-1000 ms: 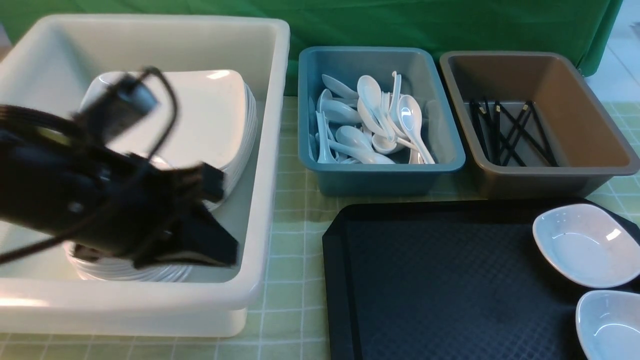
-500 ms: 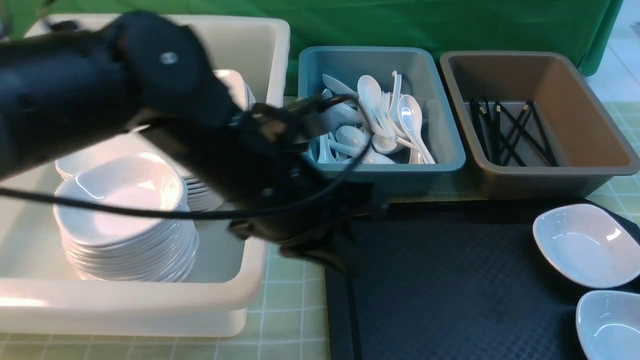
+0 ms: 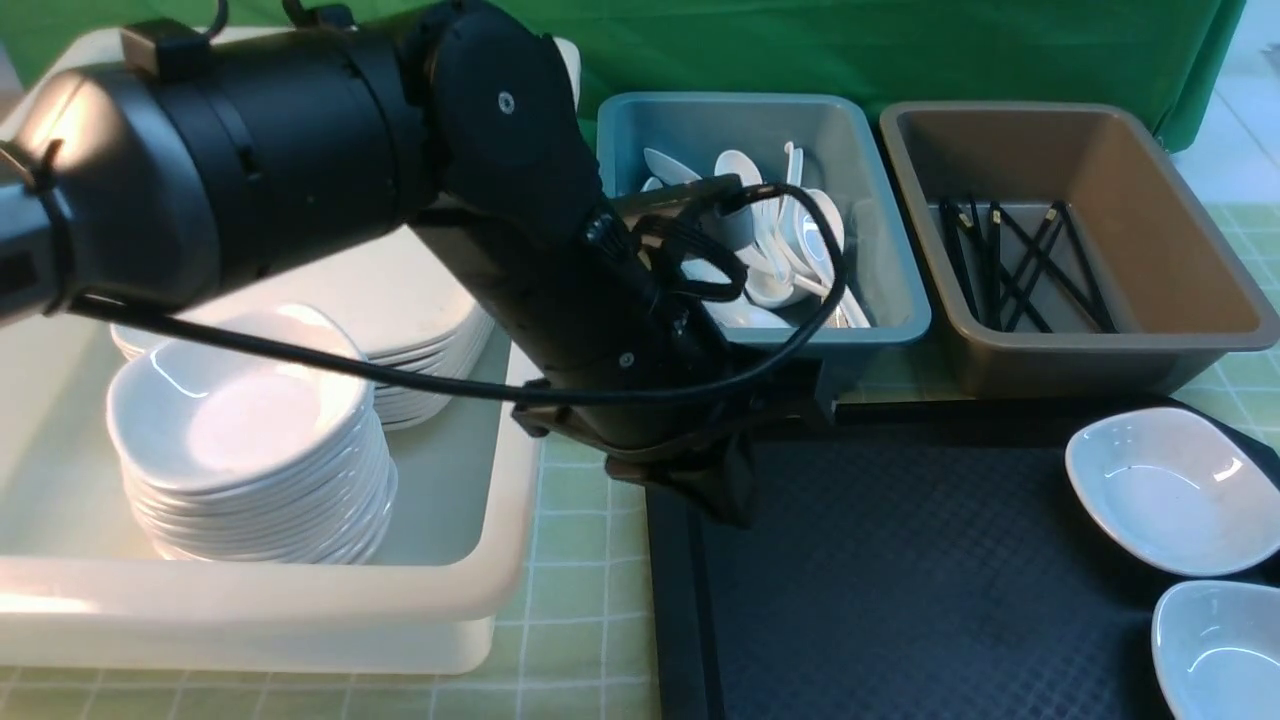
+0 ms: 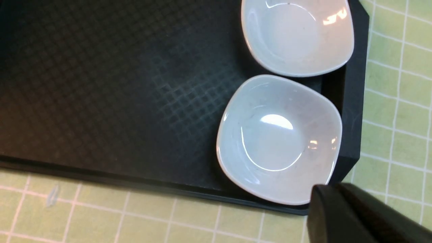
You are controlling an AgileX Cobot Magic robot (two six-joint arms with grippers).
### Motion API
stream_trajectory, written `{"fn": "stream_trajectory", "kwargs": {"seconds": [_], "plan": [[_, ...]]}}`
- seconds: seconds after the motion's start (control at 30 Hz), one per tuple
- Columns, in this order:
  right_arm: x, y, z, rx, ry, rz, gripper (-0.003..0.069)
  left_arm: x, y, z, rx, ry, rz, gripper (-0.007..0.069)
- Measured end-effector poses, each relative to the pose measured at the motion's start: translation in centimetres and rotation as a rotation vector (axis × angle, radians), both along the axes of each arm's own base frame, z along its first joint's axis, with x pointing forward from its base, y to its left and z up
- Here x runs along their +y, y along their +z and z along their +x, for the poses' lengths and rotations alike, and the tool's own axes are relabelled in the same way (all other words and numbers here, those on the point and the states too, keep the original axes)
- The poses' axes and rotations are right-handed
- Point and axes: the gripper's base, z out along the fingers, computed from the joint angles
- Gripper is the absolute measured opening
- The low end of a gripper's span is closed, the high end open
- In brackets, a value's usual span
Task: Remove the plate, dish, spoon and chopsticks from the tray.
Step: Use the left arm to grab a small plate from the dinner plate
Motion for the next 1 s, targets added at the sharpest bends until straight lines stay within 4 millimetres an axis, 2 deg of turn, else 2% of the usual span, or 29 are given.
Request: {"fn": "stream_trajectory", "kwargs": {"seconds": [0.27, 0.43, 0.57, 0.6, 0.77, 0.83, 1.0], "plan": [[0.0, 0.0, 0.0, 0.001, -0.012, 0.009, 0.0017, -0.4, -0.2, 0.2, -0.010, 0.023, -0.009, 0.0094], [0.0, 0.0, 0.1, -0.007, -0.010, 0.012, 0.0019, -2.5, -1.2, 0.0, -0.002, 0.005, -0.016, 0.0109], [0.1, 0.2, 0.1, -0.016, -0.008, 0.016, 0.0022, -4.8, -1.5, 0.6, -0.006, -0.028, -0.027, 0.0117], [0.0, 0.2, -0.1, -0.019, -0.009, 0.018, 0.0025, -6.1, -1.3, 0.9, -0.010, -0.048, -0.035, 0.0120], [-0.7, 0.7, -1.5, -0.071, -0.013, 0.044, 0.0031, -10.0, -1.1, 1.1, -0.027, -0.121, -0.053, 0.0127], [-1.4, 1.3, -3.1, -0.137, -0.030, 0.092, 0.0034, -12.3, -1.6, 1.1, -0.036, -0.158, -0.066, 0.0129], [-3.4, 2.1, -6.9, -0.300, -0.052, 0.174, 0.0037, -15.7, -3.8, 0.9, -0.019, -0.199, -0.067, 0.0147]]}}
